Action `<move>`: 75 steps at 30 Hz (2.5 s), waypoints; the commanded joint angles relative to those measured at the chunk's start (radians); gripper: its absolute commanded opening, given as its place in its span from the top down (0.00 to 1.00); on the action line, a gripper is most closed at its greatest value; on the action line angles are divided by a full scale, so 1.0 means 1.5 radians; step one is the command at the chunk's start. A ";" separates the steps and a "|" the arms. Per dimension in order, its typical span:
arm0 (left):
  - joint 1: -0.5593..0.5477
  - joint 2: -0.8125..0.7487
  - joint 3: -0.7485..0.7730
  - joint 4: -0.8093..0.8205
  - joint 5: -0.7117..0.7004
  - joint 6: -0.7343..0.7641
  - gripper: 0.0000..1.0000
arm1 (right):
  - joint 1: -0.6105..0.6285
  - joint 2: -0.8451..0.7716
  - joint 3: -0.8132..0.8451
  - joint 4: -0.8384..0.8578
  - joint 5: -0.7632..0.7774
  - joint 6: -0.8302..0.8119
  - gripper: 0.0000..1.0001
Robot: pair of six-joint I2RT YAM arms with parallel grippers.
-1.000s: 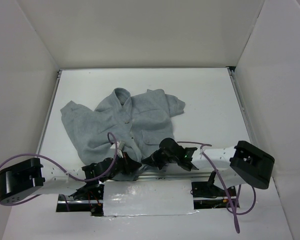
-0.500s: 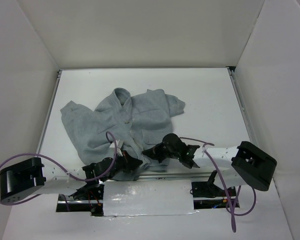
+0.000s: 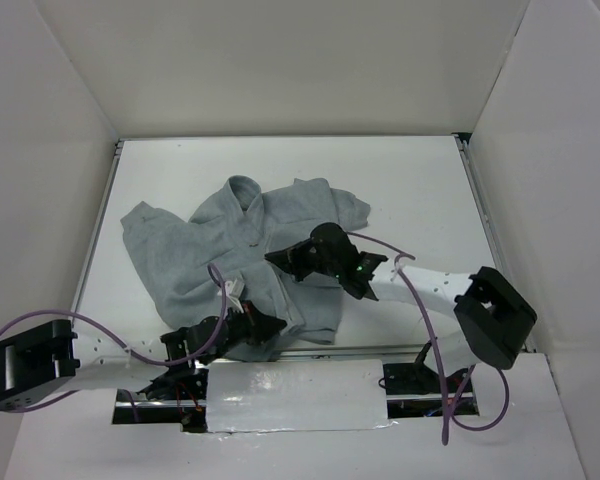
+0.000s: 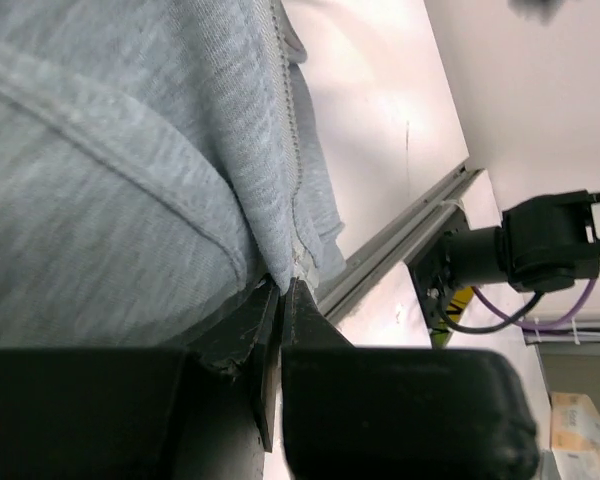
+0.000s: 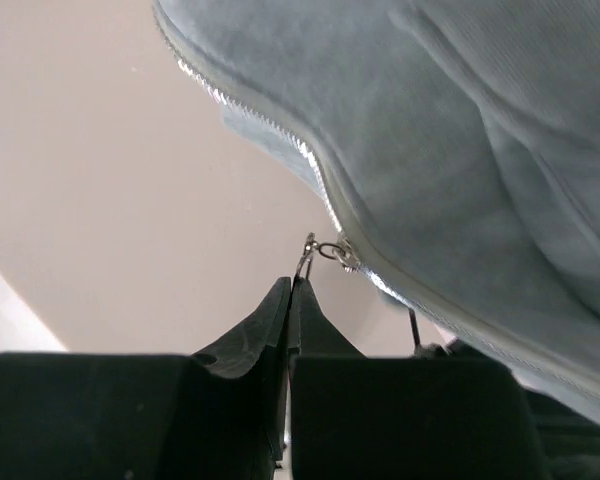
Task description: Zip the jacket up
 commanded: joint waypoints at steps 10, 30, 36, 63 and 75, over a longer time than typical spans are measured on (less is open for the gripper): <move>-0.037 -0.010 -0.140 -0.039 0.051 0.013 1.00 | -0.146 0.237 0.344 0.004 0.071 -0.110 1.00; -0.116 0.084 -0.031 -0.173 -0.007 -0.006 1.00 | -0.331 0.372 0.662 0.016 -0.022 -0.120 1.00; -0.135 0.141 0.031 -0.185 -0.010 -0.001 1.00 | -0.375 0.390 0.713 0.017 -0.038 -0.089 1.00; -0.120 0.223 0.221 -0.468 -0.109 -0.068 0.24 | -0.466 0.617 1.012 0.050 -0.178 -0.248 0.73; -0.120 -0.016 0.421 -0.838 -0.262 -0.088 0.01 | -0.464 0.435 1.016 -0.091 -0.261 -0.435 0.00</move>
